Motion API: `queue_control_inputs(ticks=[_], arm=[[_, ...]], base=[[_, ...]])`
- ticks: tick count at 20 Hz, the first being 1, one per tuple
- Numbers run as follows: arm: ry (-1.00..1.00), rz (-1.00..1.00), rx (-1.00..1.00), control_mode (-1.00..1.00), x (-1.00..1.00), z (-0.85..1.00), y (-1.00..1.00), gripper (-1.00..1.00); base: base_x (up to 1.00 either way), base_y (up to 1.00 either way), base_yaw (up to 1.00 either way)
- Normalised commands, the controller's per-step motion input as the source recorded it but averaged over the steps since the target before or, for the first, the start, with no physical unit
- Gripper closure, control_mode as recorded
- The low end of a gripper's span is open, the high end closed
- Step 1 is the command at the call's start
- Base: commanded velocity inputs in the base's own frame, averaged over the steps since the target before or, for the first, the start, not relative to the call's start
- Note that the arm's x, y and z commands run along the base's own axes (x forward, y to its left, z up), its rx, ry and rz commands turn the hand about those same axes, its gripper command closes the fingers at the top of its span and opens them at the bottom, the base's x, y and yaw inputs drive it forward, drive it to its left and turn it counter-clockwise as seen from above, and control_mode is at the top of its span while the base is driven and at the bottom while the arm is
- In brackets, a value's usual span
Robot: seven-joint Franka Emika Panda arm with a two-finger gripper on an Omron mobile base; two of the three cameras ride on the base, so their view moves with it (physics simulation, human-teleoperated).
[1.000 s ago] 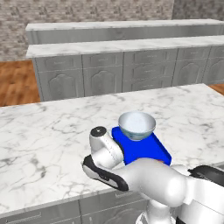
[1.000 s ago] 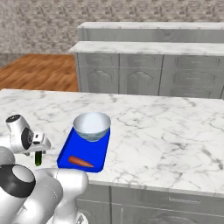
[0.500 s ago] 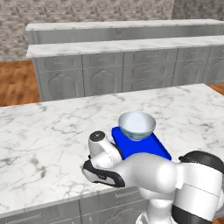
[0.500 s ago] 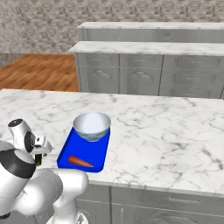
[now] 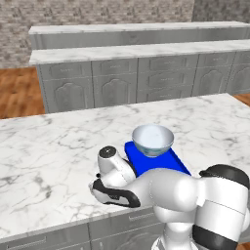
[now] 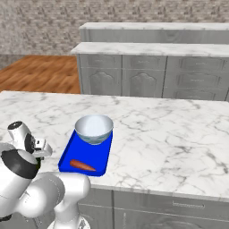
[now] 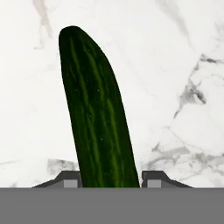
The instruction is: Place the two vegetables and bowl onto the tray for setting up a vegetable dip station.
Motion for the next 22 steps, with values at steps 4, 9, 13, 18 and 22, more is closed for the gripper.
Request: queue_control_inputs(ticks=[4, 9, 13, 18, 22], arm=[[-0.03, 0.06, -0.07, -1.0, 0.0, 0.17, -0.07, 1.0], [-0.03, 0.17, -0.02, -1.0, 0.0, 0.27, -0.33, 1.0], [-0.03, 0.23, -0.01, -1.0, -0.03, 0.25, -0.47, 1.0], [-0.03, 0.3, 0.0, -1.0, -0.19, 0.02, -0.5, 1.0], [-0.08, 0.27, 0.01, -1.0, -0.15, 0.0, -0.61, 1.0]], base=[[0.0, 0.0, 0.0], [0.0, 0.0, 0.0], [0.0, 0.0, 0.0], [0.0, 0.0, 0.0], [0.0, 0.0, 0.0]])
